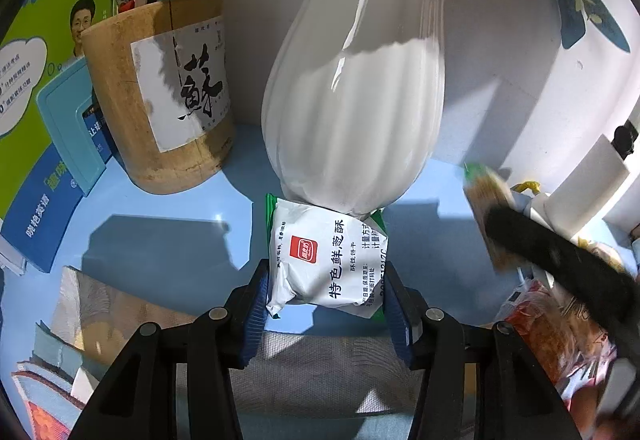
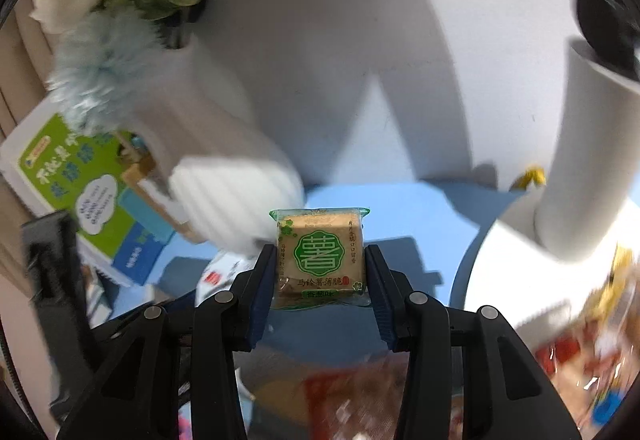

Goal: Organize snacks
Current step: 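Lift both held packets and carry them toward the amber glass bowl, then lower both packets over the amber glass bowl and open both tools, then move both open tools back to the snacks by the lamp base, then grasp the red-wrapped bread pack with the left tool while the right tool grasps the pink stick packet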

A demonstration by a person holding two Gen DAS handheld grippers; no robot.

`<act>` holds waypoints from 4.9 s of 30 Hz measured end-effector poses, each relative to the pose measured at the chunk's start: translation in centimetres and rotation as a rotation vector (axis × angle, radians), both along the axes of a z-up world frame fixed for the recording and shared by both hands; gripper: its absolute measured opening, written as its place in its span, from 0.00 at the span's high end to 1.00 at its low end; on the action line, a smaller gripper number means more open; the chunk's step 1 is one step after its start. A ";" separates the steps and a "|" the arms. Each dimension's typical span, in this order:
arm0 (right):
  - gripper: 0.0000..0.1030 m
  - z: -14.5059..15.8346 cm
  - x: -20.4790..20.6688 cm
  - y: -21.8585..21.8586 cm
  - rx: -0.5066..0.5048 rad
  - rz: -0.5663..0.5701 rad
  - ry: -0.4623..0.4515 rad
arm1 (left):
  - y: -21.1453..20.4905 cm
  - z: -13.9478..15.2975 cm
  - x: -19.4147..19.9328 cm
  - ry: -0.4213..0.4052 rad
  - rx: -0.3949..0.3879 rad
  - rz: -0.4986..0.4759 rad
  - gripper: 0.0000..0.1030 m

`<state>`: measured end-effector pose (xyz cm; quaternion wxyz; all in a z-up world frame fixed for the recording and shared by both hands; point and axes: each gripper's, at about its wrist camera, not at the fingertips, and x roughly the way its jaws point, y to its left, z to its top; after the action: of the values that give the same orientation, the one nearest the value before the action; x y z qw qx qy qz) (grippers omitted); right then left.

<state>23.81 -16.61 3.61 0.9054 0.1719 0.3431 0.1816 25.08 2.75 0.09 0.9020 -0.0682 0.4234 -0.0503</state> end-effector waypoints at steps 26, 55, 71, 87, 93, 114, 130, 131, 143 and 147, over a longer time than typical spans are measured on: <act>0.59 13.0 -13.4 -13.1 0.125 -0.163 -0.173 | -9.9 16.2 -12.0 -0.266 -0.029 -0.191 0.52; 0.15 9.3 -27.8 -37.6 0.152 -0.566 0.049 | -37.8 15.0 -13.5 -0.179 0.041 -0.557 0.10; 0.15 13.1 -23.5 -29.2 0.098 -0.471 -0.043 | -28.8 15.6 -11.7 -0.246 0.114 -0.452 0.09; 0.15 14.4 -15.8 -16.4 0.149 -0.273 -0.101 | -11.9 13.7 -7.6 -0.185 0.105 -0.246 0.08; 0.15 11.9 -14.3 -13.2 0.153 -0.228 -0.072 | -8.4 10.6 -6.9 -0.130 0.066 -0.217 0.05; 0.00 -1.6 -16.9 -5.3 -0.412 -0.432 0.208 | -10.3 -0.2 -6.2 0.036 0.072 -0.275 0.00; 0.00 -1.2 -18.6 -4.9 -0.398 -0.430 0.210 | -10.2 -0.2 -6.1 0.036 0.073 -0.275 0.00; 0.00 -1.2 -18.7 -4.7 -0.400 -0.430 0.211 | -10.2 -0.2 -6.1 0.036 0.073 -0.275 0.00; 0.00 -0.1 -19.1 -7.1 -0.336 -0.592 0.233 | -10.1 0.0 -6.3 0.031 0.064 -0.274 0.00; 0.00 0.2 -17.9 -8.0 -0.309 -0.703 0.254 | -9.2 0.5 -6.6 0.006 0.030 -0.256 0.00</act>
<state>5.87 -24.66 3.78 0.8779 0.1617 0.3958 -0.2154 18.44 -6.43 0.63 0.8878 -0.0004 0.4321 -0.1586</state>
